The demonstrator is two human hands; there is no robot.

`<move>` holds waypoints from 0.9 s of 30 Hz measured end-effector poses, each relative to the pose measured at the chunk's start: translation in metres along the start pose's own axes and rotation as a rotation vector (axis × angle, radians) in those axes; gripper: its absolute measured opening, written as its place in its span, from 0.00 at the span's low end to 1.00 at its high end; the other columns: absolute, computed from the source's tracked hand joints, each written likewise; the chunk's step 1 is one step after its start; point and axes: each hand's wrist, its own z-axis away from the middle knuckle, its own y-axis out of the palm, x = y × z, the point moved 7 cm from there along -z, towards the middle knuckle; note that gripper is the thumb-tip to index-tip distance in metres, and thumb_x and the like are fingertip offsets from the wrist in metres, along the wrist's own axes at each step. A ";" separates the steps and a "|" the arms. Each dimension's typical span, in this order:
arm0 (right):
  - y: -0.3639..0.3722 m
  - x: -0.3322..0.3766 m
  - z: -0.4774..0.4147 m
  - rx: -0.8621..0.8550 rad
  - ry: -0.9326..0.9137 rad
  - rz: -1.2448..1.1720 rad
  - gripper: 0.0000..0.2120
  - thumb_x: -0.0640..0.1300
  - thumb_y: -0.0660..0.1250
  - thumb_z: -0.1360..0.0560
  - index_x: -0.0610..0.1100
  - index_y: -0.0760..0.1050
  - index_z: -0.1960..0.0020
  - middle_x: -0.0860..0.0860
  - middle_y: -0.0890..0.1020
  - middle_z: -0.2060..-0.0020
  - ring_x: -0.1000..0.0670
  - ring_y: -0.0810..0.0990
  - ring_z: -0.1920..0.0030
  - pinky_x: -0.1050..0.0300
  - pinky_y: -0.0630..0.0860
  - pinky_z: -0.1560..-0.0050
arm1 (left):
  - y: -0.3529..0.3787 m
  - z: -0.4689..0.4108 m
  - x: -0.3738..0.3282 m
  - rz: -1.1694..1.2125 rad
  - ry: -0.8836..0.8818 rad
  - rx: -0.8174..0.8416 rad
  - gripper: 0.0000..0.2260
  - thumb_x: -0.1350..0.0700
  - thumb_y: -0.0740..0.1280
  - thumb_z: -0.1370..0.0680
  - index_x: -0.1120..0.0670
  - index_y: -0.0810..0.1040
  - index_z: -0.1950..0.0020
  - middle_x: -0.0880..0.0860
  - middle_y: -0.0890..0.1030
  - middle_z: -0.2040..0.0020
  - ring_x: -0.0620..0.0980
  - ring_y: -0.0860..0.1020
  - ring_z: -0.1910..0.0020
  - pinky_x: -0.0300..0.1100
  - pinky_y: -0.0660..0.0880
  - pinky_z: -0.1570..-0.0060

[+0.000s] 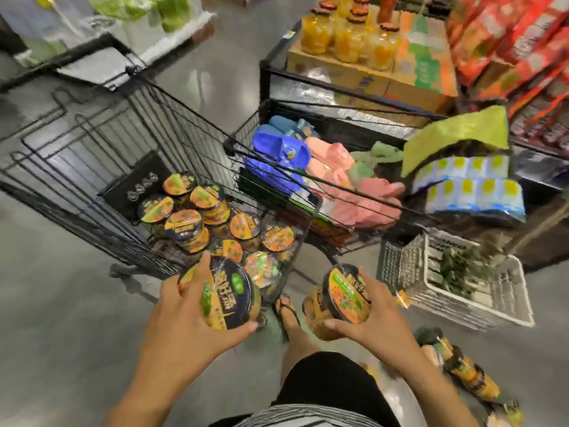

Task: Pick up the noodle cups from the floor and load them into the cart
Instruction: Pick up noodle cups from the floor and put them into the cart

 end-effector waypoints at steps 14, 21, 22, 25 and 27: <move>0.059 0.139 -0.291 0.400 -0.489 0.503 0.61 0.78 0.66 0.44 0.51 0.49 0.21 0.40 0.60 0.28 0.40 0.61 0.28 0.48 0.61 0.29 | 0.028 -0.189 0.000 0.025 -0.505 -0.087 0.57 0.20 0.63 0.44 0.37 0.42 0.23 0.58 0.60 0.30 0.61 0.66 0.32 0.53 0.73 0.39; 0.145 0.141 -0.378 0.463 -0.562 0.719 0.62 0.79 0.64 0.45 0.45 0.55 0.22 0.35 0.66 0.33 0.34 0.69 0.36 0.42 0.69 0.37 | 0.083 -0.241 0.045 0.070 -0.780 -0.088 0.57 0.24 0.68 0.39 0.41 0.40 0.22 0.63 0.60 0.26 0.61 0.59 0.27 0.52 0.68 0.35; 0.159 0.138 -0.387 0.459 -0.594 0.736 0.61 0.78 0.67 0.45 0.44 0.57 0.23 0.34 0.67 0.34 0.33 0.70 0.39 0.42 0.70 0.39 | 0.098 -0.248 0.055 0.043 -0.831 -0.063 0.56 0.25 0.68 0.39 0.41 0.39 0.22 0.63 0.59 0.26 0.62 0.60 0.28 0.52 0.69 0.35; 0.195 0.131 -0.410 0.476 -0.655 0.765 0.59 0.73 0.72 0.43 0.41 0.58 0.24 0.33 0.68 0.36 0.33 0.71 0.41 0.42 0.70 0.41 | 0.124 -0.269 0.069 -0.013 -0.885 -0.060 0.53 0.27 0.69 0.36 0.44 0.44 0.20 0.65 0.64 0.31 0.62 0.69 0.36 0.49 0.72 0.43; 0.215 0.128 -0.421 0.480 -0.700 0.780 0.58 0.72 0.73 0.42 0.41 0.58 0.24 0.33 0.67 0.35 0.33 0.70 0.40 0.42 0.71 0.42 | 0.145 -0.277 0.077 0.074 -0.934 -0.043 0.48 0.33 0.71 0.32 0.48 0.51 0.20 0.60 0.70 0.39 0.58 0.73 0.46 0.46 0.71 0.51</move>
